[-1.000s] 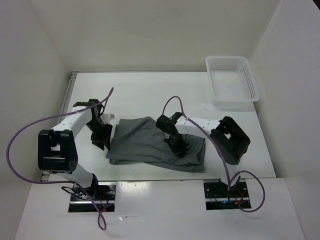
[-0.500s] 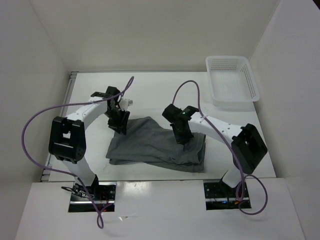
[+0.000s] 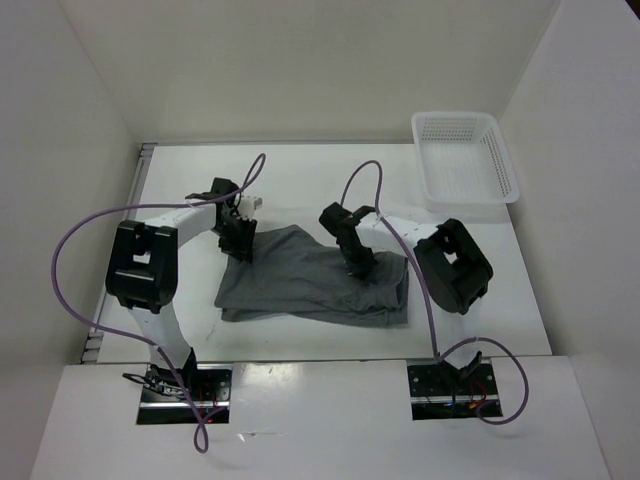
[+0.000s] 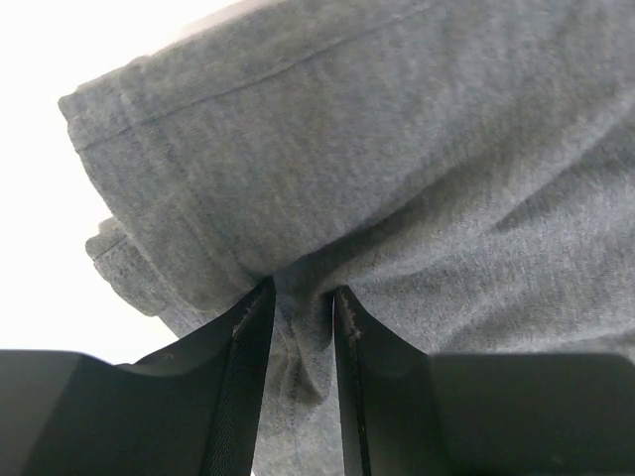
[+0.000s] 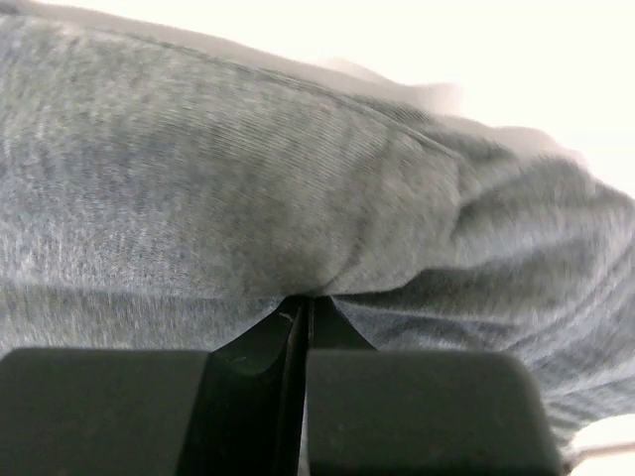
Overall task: Fold and stack the shorts
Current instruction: Fold the shorts
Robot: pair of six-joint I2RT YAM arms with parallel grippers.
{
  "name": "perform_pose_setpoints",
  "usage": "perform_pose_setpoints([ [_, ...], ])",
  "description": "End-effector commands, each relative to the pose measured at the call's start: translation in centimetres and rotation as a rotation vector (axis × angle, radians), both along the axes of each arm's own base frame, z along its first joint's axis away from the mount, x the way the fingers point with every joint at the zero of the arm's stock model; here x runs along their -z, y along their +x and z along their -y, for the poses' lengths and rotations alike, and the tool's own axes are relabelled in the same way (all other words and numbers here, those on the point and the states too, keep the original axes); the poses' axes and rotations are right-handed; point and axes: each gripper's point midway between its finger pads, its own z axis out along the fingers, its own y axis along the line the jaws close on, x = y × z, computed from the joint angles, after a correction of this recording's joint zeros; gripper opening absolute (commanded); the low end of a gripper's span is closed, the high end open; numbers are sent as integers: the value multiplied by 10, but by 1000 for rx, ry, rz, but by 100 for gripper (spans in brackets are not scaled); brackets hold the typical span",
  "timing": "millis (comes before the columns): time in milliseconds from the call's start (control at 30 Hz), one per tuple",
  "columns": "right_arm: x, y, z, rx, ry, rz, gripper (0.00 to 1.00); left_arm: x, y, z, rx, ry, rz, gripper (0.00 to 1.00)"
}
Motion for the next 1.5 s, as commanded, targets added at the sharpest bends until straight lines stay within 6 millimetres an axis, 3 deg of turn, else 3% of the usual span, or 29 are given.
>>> perform_pose_setpoints([
  [0,3,102,-13,48,40,243,0,3,56,-20,-60,23,136,38],
  [33,1,116,-16,29,43,261,0,3,66,-25,-75,23,143,38],
  [67,-13,139,-27,28,70,308,0,4,75,-33,-97,26,134,38],
  [100,-15,154,-28,28,76,329,0,4,97,-40,-117,18,113,37],
  [167,-19,185,-47,-6,119,358,0,6,121,-66,-177,12,112,35],
  [200,-20,191,-46,0,122,345,0,-7,137,-70,-186,-4,164,35],
  [233,-27,205,-58,-14,152,366,0,-26,157,-74,-191,-20,234,35],
  [300,-41,218,-62,8,232,377,0,-49,172,-69,-176,-56,294,35],
  [400,-67,223,-71,16,360,396,0,-89,183,-58,-146,-118,355,44],
  [433,-71,227,-68,31,391,411,3,-94,185,-52,-129,-150,363,45],
  [467,-92,226,-72,27,433,442,5,-102,182,-50,-123,-163,369,46],
  [500,-99,228,-67,33,451,458,9,-109,182,-49,-117,-172,382,48],
  [533,-100,226,-62,35,468,456,18,-112,184,-53,-125,-170,392,49],
  [567,-121,228,-63,28,497,510,22,-118,189,-54,-123,-171,416,49],
  [600,-127,227,-63,34,509,524,26,-116,194,-61,-136,-168,428,49],
  [633,-120,221,-59,40,497,519,26,-121,203,-65,-144,-149,457,49],
  [667,-130,220,-56,43,498,545,27,-107,209,-77,-171,-121,441,49],
  [733,-119,214,-44,69,480,532,27,-101,218,-87,-190,-107,442,48],
  [767,-117,211,-41,90,475,528,29,-88,223,-96,-210,-87,427,48],
  [900,-122,194,-28,136,517,536,45,-76,233,-116,-250,-40,430,48],
  [1133,-107,180,-15,184,498,503,50,-45,240,-121,-257,-49,387,52],
  [1300,-88,179,9,273,510,449,58,-28,233,-125,-270,-24,352,52],
  [1467,-89,171,14,270,495,446,58,-24,232,-119,-258,-50,343,50],
])
